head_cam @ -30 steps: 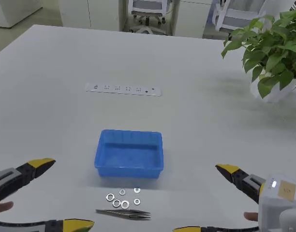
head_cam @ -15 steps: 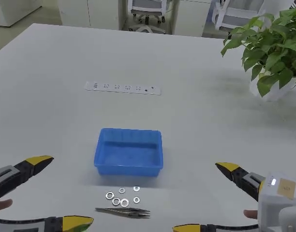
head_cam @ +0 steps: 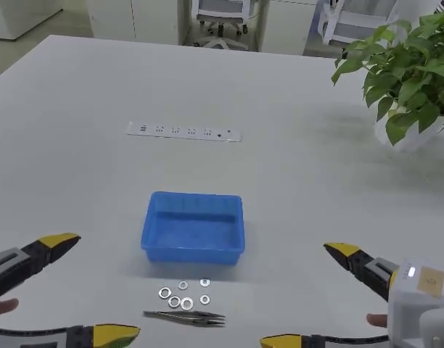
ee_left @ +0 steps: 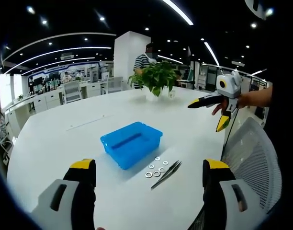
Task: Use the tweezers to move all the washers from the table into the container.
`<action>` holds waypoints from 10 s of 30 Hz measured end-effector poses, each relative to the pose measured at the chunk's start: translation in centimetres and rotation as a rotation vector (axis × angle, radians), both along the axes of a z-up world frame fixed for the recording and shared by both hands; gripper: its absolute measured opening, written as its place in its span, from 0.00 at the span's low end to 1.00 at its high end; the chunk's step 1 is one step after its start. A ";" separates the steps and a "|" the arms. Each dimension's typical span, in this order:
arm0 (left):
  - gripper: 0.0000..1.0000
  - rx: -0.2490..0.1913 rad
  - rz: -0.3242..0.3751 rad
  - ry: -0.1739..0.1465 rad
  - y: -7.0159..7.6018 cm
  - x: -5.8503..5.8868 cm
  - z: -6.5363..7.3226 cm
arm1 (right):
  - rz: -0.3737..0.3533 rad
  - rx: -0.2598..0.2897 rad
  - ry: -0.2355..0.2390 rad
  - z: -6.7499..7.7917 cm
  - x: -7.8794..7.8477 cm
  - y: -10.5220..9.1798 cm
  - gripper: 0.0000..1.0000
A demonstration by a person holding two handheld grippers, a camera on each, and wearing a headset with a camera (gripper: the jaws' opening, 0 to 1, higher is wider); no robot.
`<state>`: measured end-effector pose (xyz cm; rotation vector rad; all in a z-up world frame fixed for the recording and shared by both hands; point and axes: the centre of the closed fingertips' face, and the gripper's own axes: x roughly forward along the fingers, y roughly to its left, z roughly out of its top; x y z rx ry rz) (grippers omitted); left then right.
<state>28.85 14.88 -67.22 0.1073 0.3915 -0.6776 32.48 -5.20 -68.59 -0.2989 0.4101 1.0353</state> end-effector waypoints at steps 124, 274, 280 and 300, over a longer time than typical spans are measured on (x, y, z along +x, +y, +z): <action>0.19 0.346 -0.550 0.242 -3.3 0.5 -11.0 | 0.619 -0.287 0.034 -10.0 -2.2 9.4 0.27; 0.05 0.297 -0.764 0.108 -11.3 1.3 -2.9 | 0.592 -0.279 0.019 -9.2 -2.4 12.1 0.18; 0.05 0.313 -0.762 0.106 -11.1 1.3 -2.9 | 0.556 -0.285 0.028 -8.8 -2.1 11.4 0.27; 0.05 0.336 -0.775 0.088 -11.4 1.8 -2.1 | 0.312 -0.221 0.078 -6.7 0.0 7.5 0.57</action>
